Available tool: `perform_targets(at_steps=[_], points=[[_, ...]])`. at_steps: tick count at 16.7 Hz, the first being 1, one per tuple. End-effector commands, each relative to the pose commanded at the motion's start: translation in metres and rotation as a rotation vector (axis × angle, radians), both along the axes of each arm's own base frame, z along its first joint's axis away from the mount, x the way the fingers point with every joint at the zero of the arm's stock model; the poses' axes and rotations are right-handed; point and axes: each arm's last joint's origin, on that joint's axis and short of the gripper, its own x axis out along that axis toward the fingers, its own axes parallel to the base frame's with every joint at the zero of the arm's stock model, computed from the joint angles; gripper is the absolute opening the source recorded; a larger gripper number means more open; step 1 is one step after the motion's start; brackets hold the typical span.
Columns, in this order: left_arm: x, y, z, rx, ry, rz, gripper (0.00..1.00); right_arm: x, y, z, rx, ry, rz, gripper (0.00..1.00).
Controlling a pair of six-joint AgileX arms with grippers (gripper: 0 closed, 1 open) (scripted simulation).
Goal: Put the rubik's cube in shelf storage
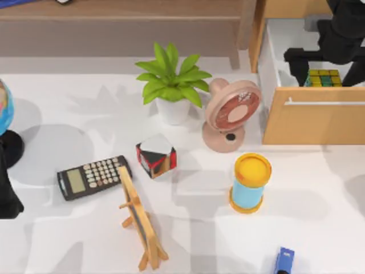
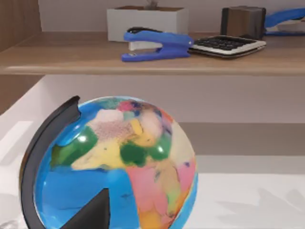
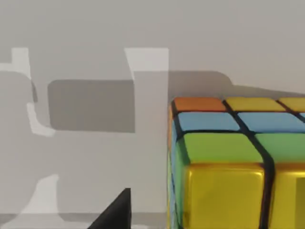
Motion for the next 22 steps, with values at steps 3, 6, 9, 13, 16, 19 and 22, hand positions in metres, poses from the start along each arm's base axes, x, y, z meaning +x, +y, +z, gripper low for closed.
perform_targets(at_steps=[3,6,9,13,16,19,22], points=[[0.0,0.0,0.0,0.0,0.0,0.0,1.0,0.0,0.0,0.0,0.0,0.0,0.0,0.47],[0.0,0.0,0.0,0.0,0.0,0.0,1.0,0.0,0.0,0.0,0.0,0.0,0.0,0.25],[0.0,0.0,0.0,0.0,0.0,0.0,1.0,0.0,0.0,0.0,0.0,0.0,0.0,0.02],[0.0,0.0,0.0,0.0,0.0,0.0,1.0,0.0,0.0,0.0,0.0,0.0,0.0,0.0],[0.0,0.0,0.0,0.0,0.0,0.0,1.0,0.0,0.0,0.0,0.0,0.0,0.0,0.0],[0.0,0.0,0.0,0.0,0.0,0.0,1.0,-0.001,0.002,0.001,-0.001,0.0,0.001,0.0],[0.0,0.0,0.0,0.0,0.0,0.0,1.0,-0.013,0.006,0.026,-0.041,-0.005,-0.006,0.0]])
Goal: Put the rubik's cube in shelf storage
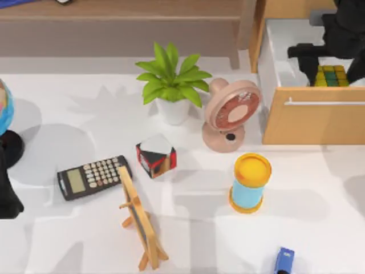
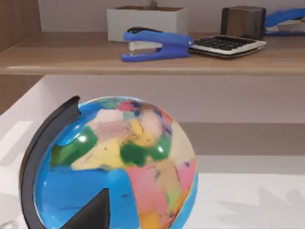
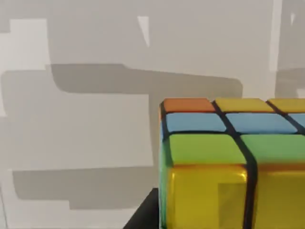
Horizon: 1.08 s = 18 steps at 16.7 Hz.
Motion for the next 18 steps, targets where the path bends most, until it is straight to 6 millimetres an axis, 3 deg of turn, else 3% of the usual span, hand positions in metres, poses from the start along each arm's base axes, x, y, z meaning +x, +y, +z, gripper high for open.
perform_targets(at_steps=[4,7,9,11,14,16,18], points=[[0.0,0.0,0.0,0.0,0.0,0.0,1.0,-0.027,0.027,0.07,-0.017,-0.124,0.031,0.0],[0.0,0.0,0.0,0.0,0.0,0.0,1.0,-0.04,0.051,0.087,-0.005,-0.124,0.097,0.0],[0.0,0.0,0.0,0.0,0.0,0.0,1.0,-0.04,0.05,0.084,-0.001,-0.091,0.115,0.0],[0.0,0.0,0.0,0.0,0.0,0.0,1.0,-0.029,0.035,0.073,0.006,-0.062,0.094,0.0],[0.0,0.0,0.0,0.0,0.0,0.0,1.0,-0.007,0.006,0.039,0.022,-0.01,0.034,0.0],[0.0,0.0,0.0,0.0,0.0,0.0,1.0,0.006,-0.003,0.014,0.035,0.011,0.013,0.0],[0.0,0.0,0.0,0.0,0.0,0.0,1.0,0.013,-0.005,0.005,0.041,0.005,0.008,0.0]])
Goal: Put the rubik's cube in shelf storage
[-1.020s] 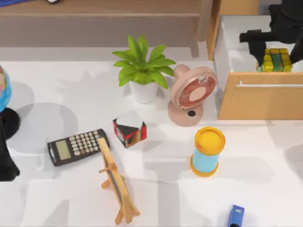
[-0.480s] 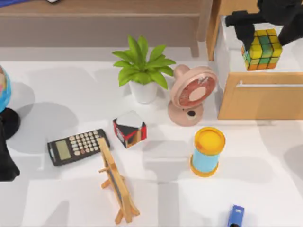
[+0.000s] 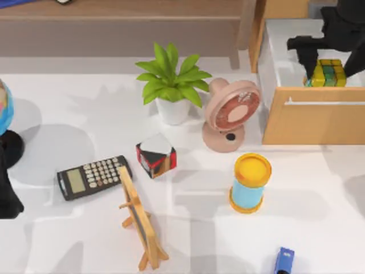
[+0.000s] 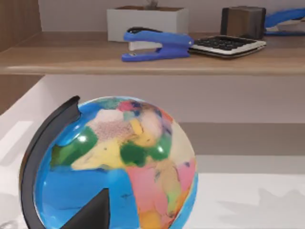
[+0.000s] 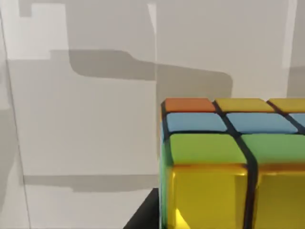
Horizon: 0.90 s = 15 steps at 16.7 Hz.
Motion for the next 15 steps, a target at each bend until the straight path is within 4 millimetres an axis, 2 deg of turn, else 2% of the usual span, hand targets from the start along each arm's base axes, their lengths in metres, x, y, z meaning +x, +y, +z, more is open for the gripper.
perform_targets(at_steps=[6,10,13,15], points=[[0.0,0.0,0.0,0.0,0.0,0.0,1.0,-0.002,0.002,-0.002,-0.004,0.013,0.001,0.0],[0.0,0.0,0.0,0.0,0.0,0.0,1.0,-0.01,-0.003,0.005,-0.03,0.054,-0.021,0.0],[0.0,0.0,0.0,0.0,0.0,0.0,1.0,-0.019,-0.002,0.024,-0.049,0.039,-0.028,0.0],[0.0,0.0,0.0,0.0,0.0,0.0,1.0,-0.028,0.009,0.044,-0.052,-0.01,-0.007,0.0]])
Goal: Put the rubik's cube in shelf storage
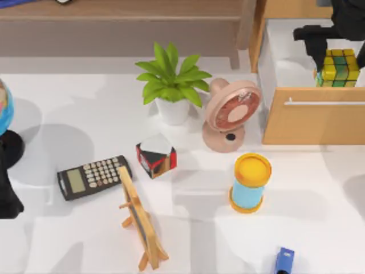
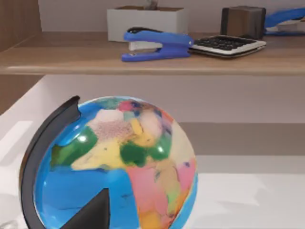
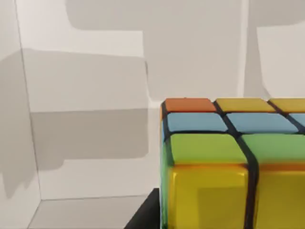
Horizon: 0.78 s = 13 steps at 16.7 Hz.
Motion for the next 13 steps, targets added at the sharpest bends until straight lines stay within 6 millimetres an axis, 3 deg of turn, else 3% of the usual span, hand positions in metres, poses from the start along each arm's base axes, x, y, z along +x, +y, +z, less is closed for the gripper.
perform_targets(at_steps=[3,6,13], points=[[0.0,0.0,0.0,0.0,0.0,0.0,1.0,-0.018,0.037,0.033,0.017,-0.132,0.087,0.0],[0.0,0.0,0.0,0.0,0.0,0.0,1.0,-0.036,0.091,0.054,0.064,-0.312,0.221,0.0],[0.0,0.0,0.0,0.0,0.0,0.0,1.0,-0.074,0.236,0.06,0.245,-0.895,0.497,0.0]])
